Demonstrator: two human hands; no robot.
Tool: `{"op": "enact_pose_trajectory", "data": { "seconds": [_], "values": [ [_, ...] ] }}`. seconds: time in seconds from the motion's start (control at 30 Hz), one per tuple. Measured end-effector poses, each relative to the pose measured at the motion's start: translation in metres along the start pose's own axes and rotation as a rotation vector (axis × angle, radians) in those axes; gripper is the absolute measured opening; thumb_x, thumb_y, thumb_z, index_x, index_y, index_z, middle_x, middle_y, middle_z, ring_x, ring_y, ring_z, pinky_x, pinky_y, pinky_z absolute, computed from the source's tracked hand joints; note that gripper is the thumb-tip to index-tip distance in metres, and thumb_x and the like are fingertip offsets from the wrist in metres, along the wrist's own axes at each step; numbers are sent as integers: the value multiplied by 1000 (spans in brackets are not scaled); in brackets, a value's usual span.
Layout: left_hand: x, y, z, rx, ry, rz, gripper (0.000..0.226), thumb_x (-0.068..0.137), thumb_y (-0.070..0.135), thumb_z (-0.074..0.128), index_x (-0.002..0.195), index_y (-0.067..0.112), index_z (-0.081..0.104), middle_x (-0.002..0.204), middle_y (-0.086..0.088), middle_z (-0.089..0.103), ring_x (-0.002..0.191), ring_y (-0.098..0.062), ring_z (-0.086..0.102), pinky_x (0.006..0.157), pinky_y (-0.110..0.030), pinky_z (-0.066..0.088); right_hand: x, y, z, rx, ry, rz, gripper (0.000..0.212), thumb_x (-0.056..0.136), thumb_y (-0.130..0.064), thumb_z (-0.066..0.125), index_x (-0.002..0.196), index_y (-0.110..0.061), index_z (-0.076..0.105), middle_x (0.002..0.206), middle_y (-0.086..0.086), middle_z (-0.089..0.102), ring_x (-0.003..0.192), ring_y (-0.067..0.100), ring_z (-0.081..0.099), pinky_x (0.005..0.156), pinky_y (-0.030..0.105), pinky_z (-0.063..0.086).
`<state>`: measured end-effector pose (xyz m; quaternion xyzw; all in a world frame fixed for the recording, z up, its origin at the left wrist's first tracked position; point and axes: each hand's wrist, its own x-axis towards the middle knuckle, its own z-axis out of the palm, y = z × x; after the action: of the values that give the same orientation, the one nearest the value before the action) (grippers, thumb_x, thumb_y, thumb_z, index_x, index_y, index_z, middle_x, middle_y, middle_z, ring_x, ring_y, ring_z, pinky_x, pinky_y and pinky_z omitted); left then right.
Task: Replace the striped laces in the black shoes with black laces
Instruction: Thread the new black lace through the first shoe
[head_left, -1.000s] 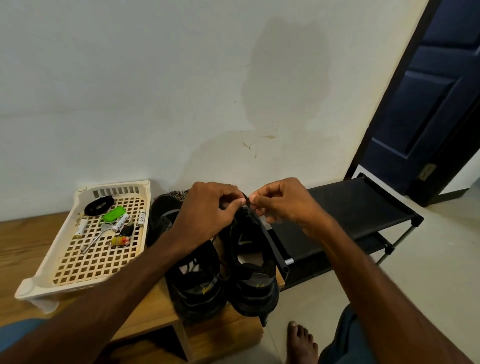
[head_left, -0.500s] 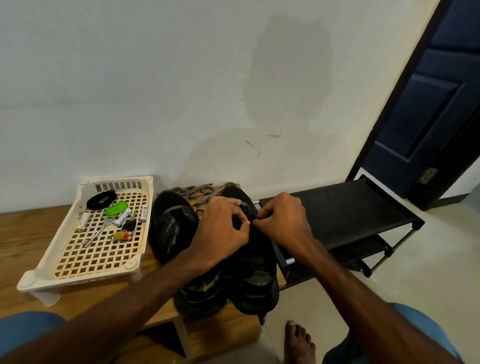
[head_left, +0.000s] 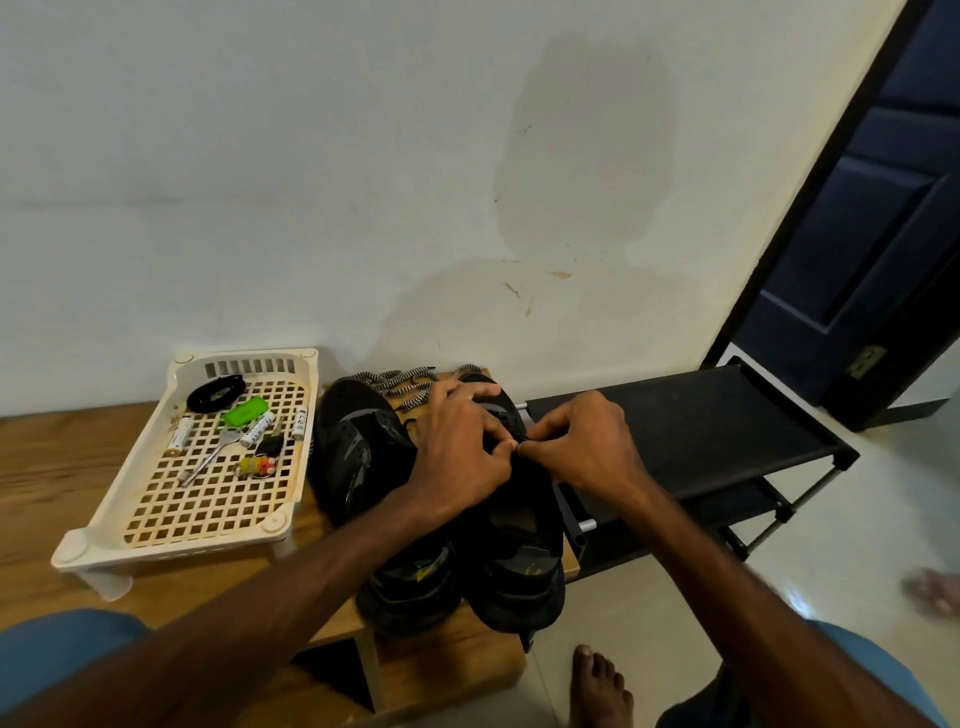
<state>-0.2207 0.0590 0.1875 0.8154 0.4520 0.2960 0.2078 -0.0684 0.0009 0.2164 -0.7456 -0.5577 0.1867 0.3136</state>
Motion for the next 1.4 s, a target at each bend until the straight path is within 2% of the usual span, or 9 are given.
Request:
{"op": "enact_pose_trajectory", "data": {
  "seconds": [0.2, 0.4, 0.73, 0.9, 1.0, 1.1, 1.2, 1.3, 1.4],
  "values": [
    [0, 2, 2, -66, -34, -53, 7, 88, 23, 76, 91, 24, 82, 146, 15, 51, 137, -13, 27, 99, -34, 24, 1, 2, 0, 40, -35, 22, 10, 91, -23, 78, 84, -16, 82, 77, -2, 76, 69, 11, 75, 66, 33, 65],
    [0, 7, -5, -183, -123, -126, 14, 86, 18, 78, 99, 22, 81, 156, 6, 41, 147, -18, 18, 115, -43, 24, 6, 10, -12, 267, -203, 169, 8, 95, -11, 71, 98, -7, 77, 94, 8, 78, 84, 17, 78, 75, 38, 66],
    [5, -2, -2, 128, -297, -67, 27, 85, 23, 76, 112, 26, 76, 153, 9, 41, 140, -22, 21, 104, -53, 30, 5, 2, -16, 156, -130, 3, 12, 94, -13, 68, 87, -15, 77, 80, -5, 73, 72, 5, 67, 67, 22, 53],
    [6, -5, -3, 52, -186, -22, 20, 87, 20, 73, 105, 24, 80, 139, 6, 62, 135, -20, 44, 110, -47, 40, 7, -6, -44, 806, -94, 60, 14, 100, -18, 61, 100, -8, 71, 97, 7, 79, 103, 23, 75, 90, 38, 56],
    [11, -3, -19, -127, 5, -18, 14, 88, 18, 73, 98, 23, 82, 111, 6, 76, 103, -3, 66, 99, -26, 51, 11, -3, -59, 1120, -52, 90, 10, 100, -22, 62, 102, -13, 65, 88, 3, 75, 92, 20, 74, 90, 38, 56],
    [20, -4, -41, -220, 244, -19, 14, 94, 15, 70, 99, 23, 79, 96, 12, 76, 84, 8, 67, 76, -4, 49, 14, 5, -51, 567, 30, -9, 12, 100, -21, 63, 102, -14, 73, 77, -11, 63, 72, 7, 61, 76, 21, 47],
    [26, -10, -57, -323, 406, -25, 8, 97, 21, 67, 98, 22, 75, 90, 14, 75, 85, 3, 70, 74, -18, 57, 13, 7, -33, -127, -206, -169, 14, 99, -21, 67, 106, -16, 78, 67, -25, 61, 69, -10, 59, 69, 8, 43],
    [27, -15, -61, -299, 392, -138, 32, 94, 54, 65, 94, 24, 74, 83, 11, 74, 78, -2, 71, 74, -27, 57, 11, 4, -26, -210, -292, -152, 14, 98, -23, 70, 101, -15, 81, 45, -33, 52, 52, -16, 53, 54, 6, 35],
    [25, -15, -61, -260, 241, -236, 44, 89, 69, 60, 88, 27, 72, 76, 7, 75, 63, -11, 71, 67, -28, 55, 12, -3, -35, -178, -173, -173, 17, 99, -27, 68, 97, -17, 81, 73, -18, 72, 69, 1, 66, 64, 23, 49]
  ]
}}
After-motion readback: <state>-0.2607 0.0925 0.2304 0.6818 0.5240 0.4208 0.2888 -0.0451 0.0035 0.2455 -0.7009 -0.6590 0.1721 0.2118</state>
